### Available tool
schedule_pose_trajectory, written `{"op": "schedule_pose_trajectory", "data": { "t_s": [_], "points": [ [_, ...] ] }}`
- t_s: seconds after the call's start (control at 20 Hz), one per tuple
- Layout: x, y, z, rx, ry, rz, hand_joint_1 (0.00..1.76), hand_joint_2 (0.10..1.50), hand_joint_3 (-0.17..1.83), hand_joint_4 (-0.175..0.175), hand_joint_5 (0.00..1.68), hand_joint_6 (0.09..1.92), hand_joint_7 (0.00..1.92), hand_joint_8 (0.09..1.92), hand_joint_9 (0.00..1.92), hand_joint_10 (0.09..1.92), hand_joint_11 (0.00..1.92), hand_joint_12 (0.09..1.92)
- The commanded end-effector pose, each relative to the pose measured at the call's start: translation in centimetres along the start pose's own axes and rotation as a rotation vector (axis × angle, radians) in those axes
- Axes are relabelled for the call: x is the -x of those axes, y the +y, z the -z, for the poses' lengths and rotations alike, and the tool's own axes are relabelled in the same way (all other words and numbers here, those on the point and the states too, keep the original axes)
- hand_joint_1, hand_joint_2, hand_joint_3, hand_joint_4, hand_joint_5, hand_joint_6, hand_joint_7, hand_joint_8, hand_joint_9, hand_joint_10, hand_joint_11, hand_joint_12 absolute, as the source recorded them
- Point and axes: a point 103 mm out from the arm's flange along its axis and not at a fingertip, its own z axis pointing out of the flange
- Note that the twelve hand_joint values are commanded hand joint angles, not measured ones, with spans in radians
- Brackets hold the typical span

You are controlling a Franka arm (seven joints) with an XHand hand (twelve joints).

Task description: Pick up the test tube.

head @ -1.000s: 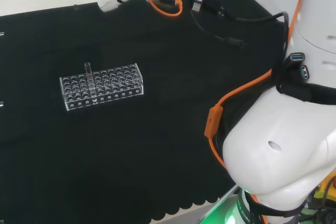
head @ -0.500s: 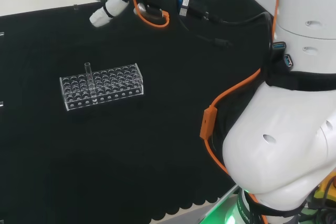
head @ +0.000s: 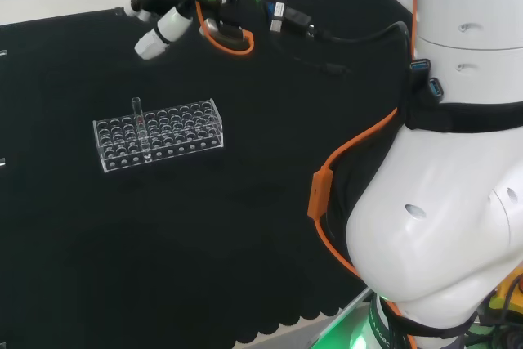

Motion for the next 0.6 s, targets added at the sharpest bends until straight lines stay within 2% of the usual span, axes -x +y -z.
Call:
{"op": "schedule_pose_trajectory", "data": {
  "t_s": [0.05, 0.6],
  "points": [
    [-0.1, 0.9, -1.7, -0.034, 0.014, 0.008, 1.0, 0.62, 0.6, 0.014, 0.38, 0.18, 0.22, 0.88, 0.23, 0.97, 0.0, 1.55],
    [0.6, 2.5, -5.1, -0.082, 0.032, -0.005, 1.02, 0.62, 0.63, 0.004, 0.43, 0.21, 0.25, 0.88, 0.26, 0.97, 0.0, 1.55]
  ]
}}
